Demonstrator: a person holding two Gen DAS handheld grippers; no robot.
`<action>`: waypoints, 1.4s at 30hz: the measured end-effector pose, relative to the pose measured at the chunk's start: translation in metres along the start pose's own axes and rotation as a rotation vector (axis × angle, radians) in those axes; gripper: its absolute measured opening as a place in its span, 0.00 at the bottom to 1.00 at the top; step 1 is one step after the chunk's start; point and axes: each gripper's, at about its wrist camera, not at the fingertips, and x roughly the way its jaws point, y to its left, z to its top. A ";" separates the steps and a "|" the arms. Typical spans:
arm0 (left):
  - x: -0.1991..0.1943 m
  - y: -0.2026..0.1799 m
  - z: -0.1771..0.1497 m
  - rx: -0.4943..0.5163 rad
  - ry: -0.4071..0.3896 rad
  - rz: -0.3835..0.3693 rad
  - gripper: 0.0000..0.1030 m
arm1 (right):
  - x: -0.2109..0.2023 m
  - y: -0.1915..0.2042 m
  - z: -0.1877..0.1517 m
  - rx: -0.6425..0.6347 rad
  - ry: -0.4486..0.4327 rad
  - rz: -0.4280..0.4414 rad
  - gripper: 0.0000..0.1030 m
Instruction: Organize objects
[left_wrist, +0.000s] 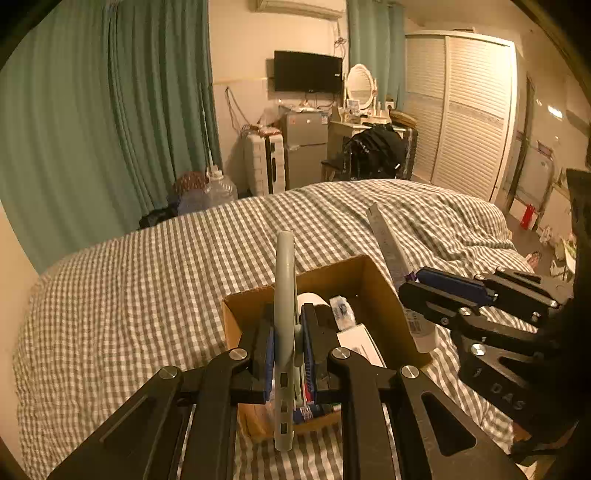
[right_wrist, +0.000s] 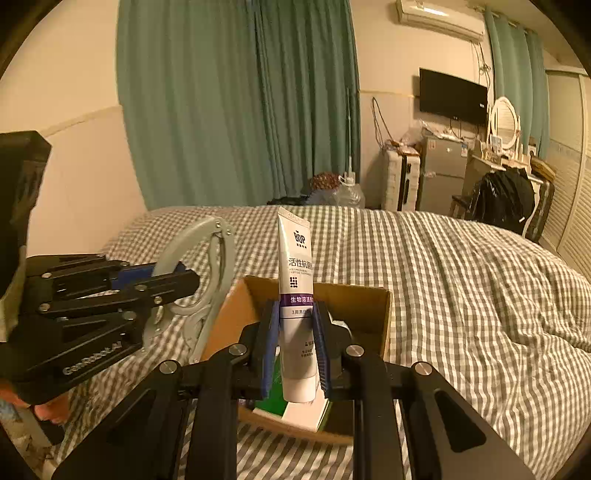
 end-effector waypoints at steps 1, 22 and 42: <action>0.008 0.002 0.001 -0.007 0.009 0.000 0.12 | 0.010 -0.003 0.000 0.004 0.012 -0.002 0.17; 0.091 0.002 -0.024 -0.016 0.165 0.040 0.16 | 0.056 -0.050 -0.010 0.108 0.069 -0.043 0.18; -0.103 -0.010 0.026 -0.063 -0.187 0.110 0.98 | -0.140 -0.025 0.048 0.096 -0.205 -0.161 0.88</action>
